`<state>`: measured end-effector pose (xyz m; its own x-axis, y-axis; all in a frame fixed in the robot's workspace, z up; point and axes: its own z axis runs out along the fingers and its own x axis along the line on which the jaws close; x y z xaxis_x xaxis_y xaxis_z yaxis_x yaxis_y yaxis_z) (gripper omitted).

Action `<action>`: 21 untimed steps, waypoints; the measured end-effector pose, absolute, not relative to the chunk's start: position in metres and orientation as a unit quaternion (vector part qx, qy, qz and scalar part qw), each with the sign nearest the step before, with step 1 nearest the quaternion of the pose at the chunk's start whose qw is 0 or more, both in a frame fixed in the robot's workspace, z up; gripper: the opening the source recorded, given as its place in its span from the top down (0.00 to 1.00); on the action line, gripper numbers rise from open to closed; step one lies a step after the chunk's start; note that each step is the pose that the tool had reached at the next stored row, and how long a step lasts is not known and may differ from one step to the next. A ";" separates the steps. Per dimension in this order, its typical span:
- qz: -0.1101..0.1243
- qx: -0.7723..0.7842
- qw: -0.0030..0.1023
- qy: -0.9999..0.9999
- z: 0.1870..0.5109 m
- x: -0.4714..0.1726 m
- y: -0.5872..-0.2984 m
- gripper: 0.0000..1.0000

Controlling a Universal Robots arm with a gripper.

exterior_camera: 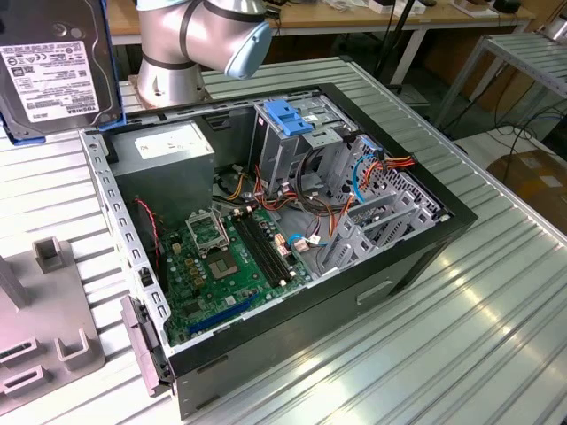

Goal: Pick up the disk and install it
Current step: 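Pick up the disk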

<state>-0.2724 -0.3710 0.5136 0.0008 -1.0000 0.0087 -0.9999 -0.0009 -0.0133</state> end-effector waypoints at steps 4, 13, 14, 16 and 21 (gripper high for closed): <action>-0.008 -0.707 0.002 0.707 0.513 -0.260 -0.371 0.63; -0.008 -0.707 0.002 0.707 0.513 -0.232 -0.371 0.63; -0.008 -0.707 0.002 0.707 0.513 -0.229 -0.371 0.63; -0.008 -0.707 0.002 0.707 0.513 -0.224 -0.371 0.63; -0.008 -0.707 0.002 0.707 0.513 -0.208 -0.371 0.63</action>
<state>-0.2085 -0.3711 0.5131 0.0008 -1.0000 0.0086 -0.9999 -0.0009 -0.0133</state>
